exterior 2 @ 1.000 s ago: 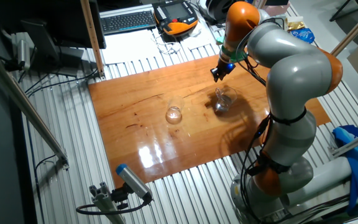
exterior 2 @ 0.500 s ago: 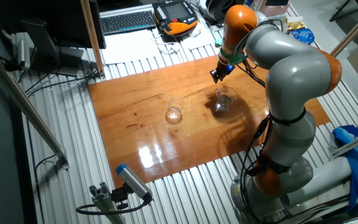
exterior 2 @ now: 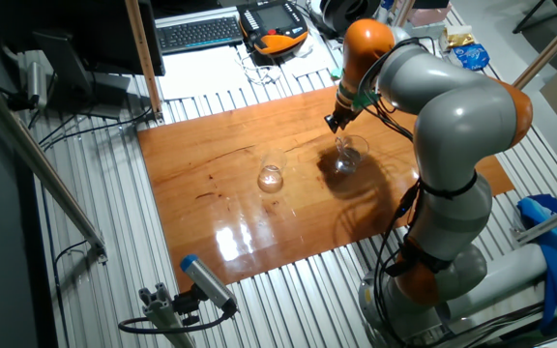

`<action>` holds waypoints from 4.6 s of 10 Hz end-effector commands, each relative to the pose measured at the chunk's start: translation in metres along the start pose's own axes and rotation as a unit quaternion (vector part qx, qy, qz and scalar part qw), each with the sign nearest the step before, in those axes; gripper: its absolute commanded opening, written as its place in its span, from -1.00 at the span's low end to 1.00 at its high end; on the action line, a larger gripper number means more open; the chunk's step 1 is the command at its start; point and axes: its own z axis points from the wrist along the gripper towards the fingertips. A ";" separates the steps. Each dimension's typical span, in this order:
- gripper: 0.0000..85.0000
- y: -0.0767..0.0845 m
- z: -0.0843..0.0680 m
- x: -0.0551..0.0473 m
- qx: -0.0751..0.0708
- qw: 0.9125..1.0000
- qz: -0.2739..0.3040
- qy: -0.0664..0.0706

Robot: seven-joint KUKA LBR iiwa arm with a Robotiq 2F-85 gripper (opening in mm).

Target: Pour the water from one cup into another empty cup

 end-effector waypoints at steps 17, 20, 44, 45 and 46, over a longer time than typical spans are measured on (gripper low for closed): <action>-0.20 -0.013 0.036 0.016 0.000 1.000 -0.017 -0.003; -0.20 -0.013 0.040 0.018 0.001 1.000 -0.017 -0.004; -0.20 -0.012 0.061 0.024 -0.005 0.999 -0.028 0.015; -0.20 -0.012 0.062 0.024 -0.005 0.999 -0.030 0.015; -0.20 -0.012 0.062 0.024 -0.006 0.999 -0.030 0.015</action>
